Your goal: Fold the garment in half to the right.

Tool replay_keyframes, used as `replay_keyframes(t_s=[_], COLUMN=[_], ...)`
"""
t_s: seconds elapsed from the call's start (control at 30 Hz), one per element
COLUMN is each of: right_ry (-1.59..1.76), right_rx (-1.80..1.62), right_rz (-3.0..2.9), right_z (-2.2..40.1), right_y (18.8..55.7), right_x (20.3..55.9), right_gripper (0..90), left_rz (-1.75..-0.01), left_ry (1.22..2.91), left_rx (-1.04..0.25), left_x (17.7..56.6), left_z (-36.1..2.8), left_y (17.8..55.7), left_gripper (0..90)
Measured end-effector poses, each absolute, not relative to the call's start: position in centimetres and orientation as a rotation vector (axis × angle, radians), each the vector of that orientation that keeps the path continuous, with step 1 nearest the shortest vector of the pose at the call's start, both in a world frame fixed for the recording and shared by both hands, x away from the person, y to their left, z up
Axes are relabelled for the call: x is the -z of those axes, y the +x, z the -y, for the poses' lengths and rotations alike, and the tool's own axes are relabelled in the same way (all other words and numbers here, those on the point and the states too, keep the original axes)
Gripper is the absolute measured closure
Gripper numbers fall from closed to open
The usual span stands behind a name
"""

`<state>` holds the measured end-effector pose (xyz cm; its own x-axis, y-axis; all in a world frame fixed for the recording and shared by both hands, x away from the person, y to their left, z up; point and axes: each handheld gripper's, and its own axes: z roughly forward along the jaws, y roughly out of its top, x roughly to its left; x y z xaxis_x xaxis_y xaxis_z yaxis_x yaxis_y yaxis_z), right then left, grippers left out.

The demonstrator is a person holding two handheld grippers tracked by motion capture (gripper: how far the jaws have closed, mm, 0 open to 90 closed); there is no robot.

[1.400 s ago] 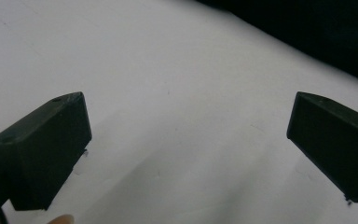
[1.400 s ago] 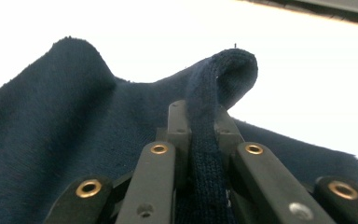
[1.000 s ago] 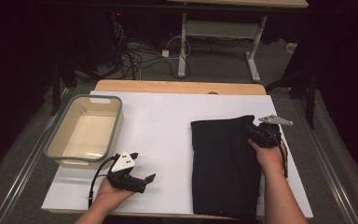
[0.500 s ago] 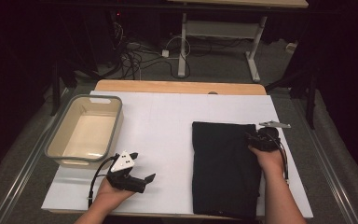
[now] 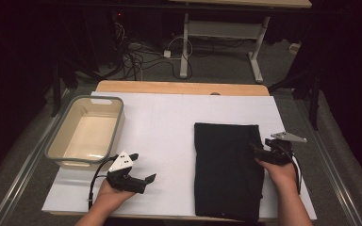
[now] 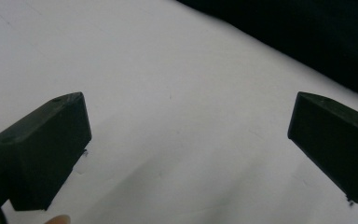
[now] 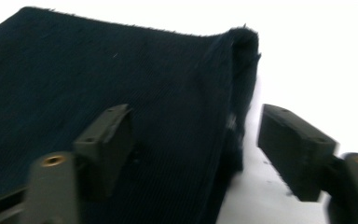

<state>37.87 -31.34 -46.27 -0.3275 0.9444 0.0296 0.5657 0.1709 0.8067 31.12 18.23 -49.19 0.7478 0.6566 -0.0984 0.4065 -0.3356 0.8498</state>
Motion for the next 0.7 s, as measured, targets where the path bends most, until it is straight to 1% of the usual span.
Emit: replay_keyframes(t_s=[0.13,0.2,0.4,0.5,0.7], right_ry=[1.384,1.356,1.327,1.321,1.323], right_rx=[-1.040,-1.038,-1.054,-1.051,-1.079], right_rz=[-1.987,-1.996,-1.987,-1.976,-1.955], right_z=[31.0,31.0,31.0,30.8,30.7], right_y=[35.6,34.5,31.6,30.3,27.6], right_x=[46.7,46.8,47.0,47.2,47.8], right_gripper=[16.0,15.3,6.3,0.4,0.2], left_rz=[-0.803,-0.803,-0.801,-0.803,-0.800], left_ry=[1.969,1.965,1.960,1.956,1.953], left_rx=[-0.324,-0.328,-0.333,-0.333,-0.338], left_x=[49.2,49.2,49.2,49.2,49.2], left_z=[-18.3,-18.3,-18.3,-18.4,-18.3], left_y=[31.1,31.0,30.9,30.9,30.9], left_gripper=[0.0,0.0,0.0,0.0,0.0])
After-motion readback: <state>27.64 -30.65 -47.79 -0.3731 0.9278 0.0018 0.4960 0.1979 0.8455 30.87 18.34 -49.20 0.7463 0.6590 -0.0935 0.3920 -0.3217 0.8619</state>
